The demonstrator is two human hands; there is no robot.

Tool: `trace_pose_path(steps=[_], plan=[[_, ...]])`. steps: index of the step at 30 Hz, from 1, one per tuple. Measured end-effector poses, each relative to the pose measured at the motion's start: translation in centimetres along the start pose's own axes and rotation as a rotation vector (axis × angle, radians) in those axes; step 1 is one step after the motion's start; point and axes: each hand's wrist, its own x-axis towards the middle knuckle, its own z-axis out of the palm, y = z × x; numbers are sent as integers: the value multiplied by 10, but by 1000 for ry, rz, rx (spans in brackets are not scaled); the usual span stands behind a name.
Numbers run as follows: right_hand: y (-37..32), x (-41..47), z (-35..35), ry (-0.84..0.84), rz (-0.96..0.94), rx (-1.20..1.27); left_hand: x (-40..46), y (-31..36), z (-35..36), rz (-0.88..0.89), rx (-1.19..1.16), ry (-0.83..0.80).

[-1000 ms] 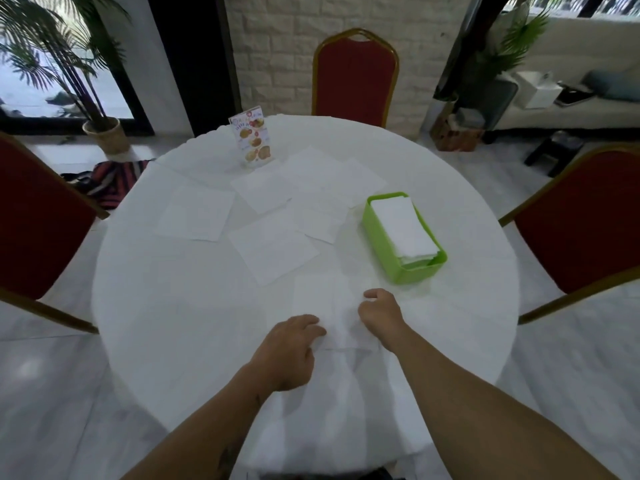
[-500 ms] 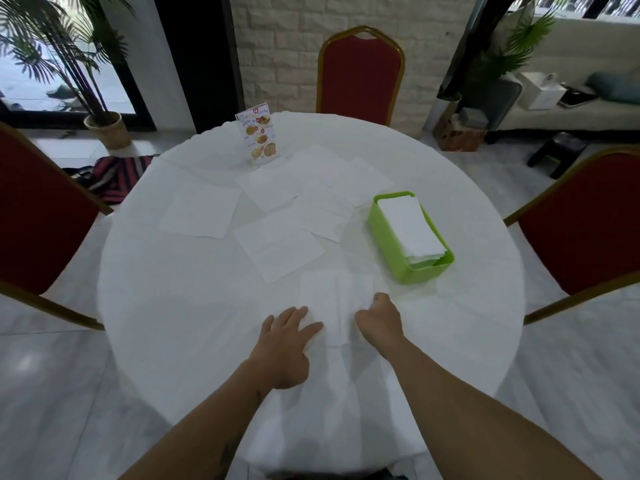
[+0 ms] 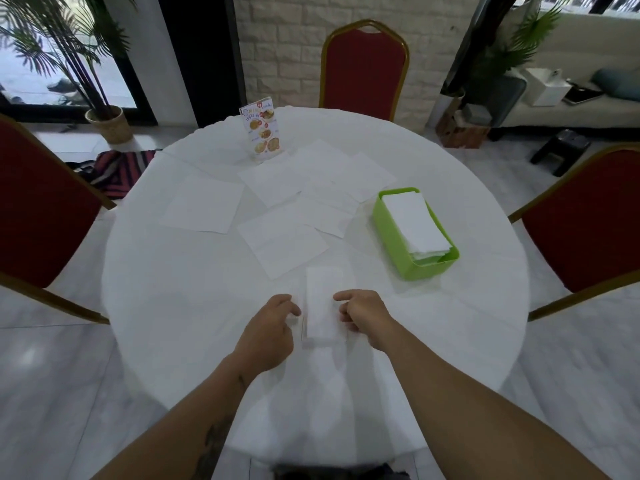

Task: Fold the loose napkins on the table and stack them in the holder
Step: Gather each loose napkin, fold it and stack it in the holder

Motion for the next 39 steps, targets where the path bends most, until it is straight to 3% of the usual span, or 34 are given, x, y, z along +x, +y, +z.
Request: trace_pose_path(steps=[4, 7, 13, 19, 25, 32, 39], plan=[[4, -6, 3, 154, -97, -265, -1, -3, -4, -23, -34, 34], [3, -10, 7, 188, -107, -322, -3, -1, 0, 45, 72, -78], [-5, 0, 19, 50, 13, -39, -5, 4, 4, 62, 218, -188], [-6, 4, 24, 53, -26, 11, -1, 7, -2, 23, 187, -229], [-17, 7, 19, 139, -248, -257, 14, 28, -14, -160, -123, -127], [-77, 7, -37, 180, -550, -477, 58, 78, -30, -169, -305, 0], [-124, 31, -131, 272, -622, -459, 114, 149, -26, -77, -316, 61]])
